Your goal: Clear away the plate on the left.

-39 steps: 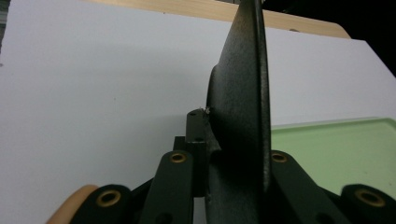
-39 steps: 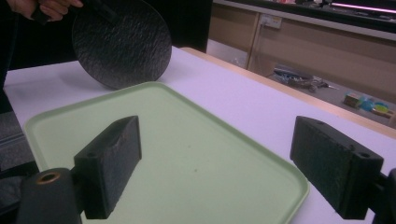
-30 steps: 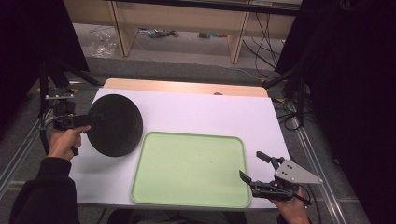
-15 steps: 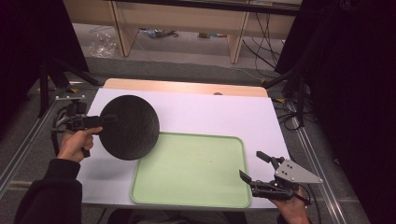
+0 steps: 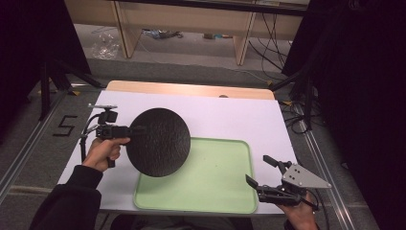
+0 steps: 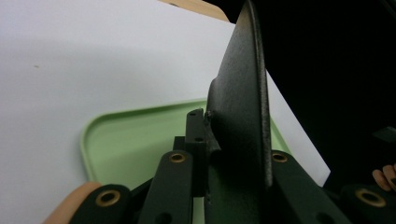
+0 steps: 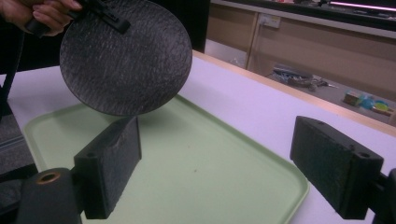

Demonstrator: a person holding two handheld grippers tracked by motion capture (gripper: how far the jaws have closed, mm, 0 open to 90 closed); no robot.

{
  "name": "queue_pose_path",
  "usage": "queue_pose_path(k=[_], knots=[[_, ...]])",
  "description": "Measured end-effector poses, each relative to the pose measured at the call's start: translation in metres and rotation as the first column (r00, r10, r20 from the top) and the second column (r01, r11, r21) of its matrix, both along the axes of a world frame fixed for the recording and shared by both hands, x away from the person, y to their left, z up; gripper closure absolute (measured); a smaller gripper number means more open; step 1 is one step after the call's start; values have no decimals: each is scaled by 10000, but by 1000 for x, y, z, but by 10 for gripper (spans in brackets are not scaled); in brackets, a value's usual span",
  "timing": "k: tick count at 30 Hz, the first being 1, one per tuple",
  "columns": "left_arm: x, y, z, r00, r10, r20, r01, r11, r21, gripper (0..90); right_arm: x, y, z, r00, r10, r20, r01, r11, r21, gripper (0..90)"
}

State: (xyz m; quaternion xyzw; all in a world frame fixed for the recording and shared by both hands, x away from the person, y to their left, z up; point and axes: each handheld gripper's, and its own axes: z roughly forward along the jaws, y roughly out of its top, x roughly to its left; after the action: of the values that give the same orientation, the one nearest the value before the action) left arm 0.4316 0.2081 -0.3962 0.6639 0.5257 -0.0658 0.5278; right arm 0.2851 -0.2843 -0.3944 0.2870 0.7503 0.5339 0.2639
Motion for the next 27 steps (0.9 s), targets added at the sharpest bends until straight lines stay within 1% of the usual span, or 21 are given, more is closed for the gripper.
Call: queue_pose_path(k=[4, 5, 6, 7, 8, 10, 11, 14, 17, 18, 19, 20, 21, 22, 23, 24, 25, 27], knots=[[-1, -11, -2, 9995, -261, -153, 260, 9997, -13, 793, 0, 0, 0, 10000, 0, 3, 0, 10000, 2, 172], [-1, -15, -3, 9992, -362, -165, 362, 9993, 5, 792, 0, 0, 0, 10000, 0, -6, 0, 10000, -10, 172], [-2, -17, -3, 9983, -565, -150, 568, 9983, 155, 793, 0, 0, 0, 10000, 2, 0, -2, 10000, -14, 173], [-2, -21, -3, 9973, -680, -262, 683, 9976, 121, 793, 0, 0, 0, 10000, 4, -1, -4, 10000, -4, 173], [-3, -25, -4, 9963, -818, -266, 821, 9965, 126, 793, 0, 0, 0, 10000, 3, -7, -3, 10000, -9, 173], [-3, -31, -4, 9960, -855, -259, 859, 9961, 178, 792, 0, 0, 0, 10000, 3, -11, -3, 10000, -16, 172], [-3, -34, -5, 9957, -918, -150, 921, 9955, 235, 792, 0, 0, 0, 10000, 1, -16, -1, 10000, 0, 173], [-5, -42, -6, 9929, -1170, -213, 1179, 9920, 450, 792, 0, -1, 0, 10000, 15, 50, -15, 10000, -16, 173], [-6, -51, -11, 9900, -1370, -329, 1385, 9892, 490, 791, 0, 0, 0, 10000, 11, -20, -11, 10000, -8, 172], [-6, -55, -12, 9886, -1438, -450, 1458, 9882, 458, 790, 0, 0, 0, 10000, 21, 48, -21, 10000, -22, 172], [-6, -57, -13, 9878, -1495, -429, 1516, 9871, 508, 792, 0, 0, 0, 10000, 26, 71, -26, 10000, -30, 172], [-6, -60, -15, 9845, -1683, -494, 1706, 9842, 476, 792, 0, 0, 0, 10000, 30, 70, -29, 10000, -29, 173], [-7, -63, -15, 9845, -1669, -535, 1693, 9846, 431, 791, 0, 0, 0, 10000, 24, 10, -24, 10000, -20, 173], [-7, -66, -15, 9841, -1702, -500, 1727, 9837, 502, 792, 0, 0, 0, 10000, 21, -3, -21, 10000, -25, 172], [-8, -69, -16, 9844, -1689, -499, 1713, 9840, 486, 791, 0, 0, 0, 10000, 27, -17, -27, 10000, -28, 172], [-7, -72, -17, 9818, -1819, -540, 1843, 9819, 444, 791, 0, 0, 0, 10000, 47, -17, -47, 10000, -20, 172], [-7, -75, -19, 9818, -1827, -525, 1853, 9815, 488, 791, 0, 0, 0, 10000, 56, 20, -56, 10000, -32, 173], [-6, -81, -22, 9799, -1892, -626, 1932, 9790, 650, 790, 0, 0, 0, 10000, 40, 57, -40, 10000, -48, 173]])
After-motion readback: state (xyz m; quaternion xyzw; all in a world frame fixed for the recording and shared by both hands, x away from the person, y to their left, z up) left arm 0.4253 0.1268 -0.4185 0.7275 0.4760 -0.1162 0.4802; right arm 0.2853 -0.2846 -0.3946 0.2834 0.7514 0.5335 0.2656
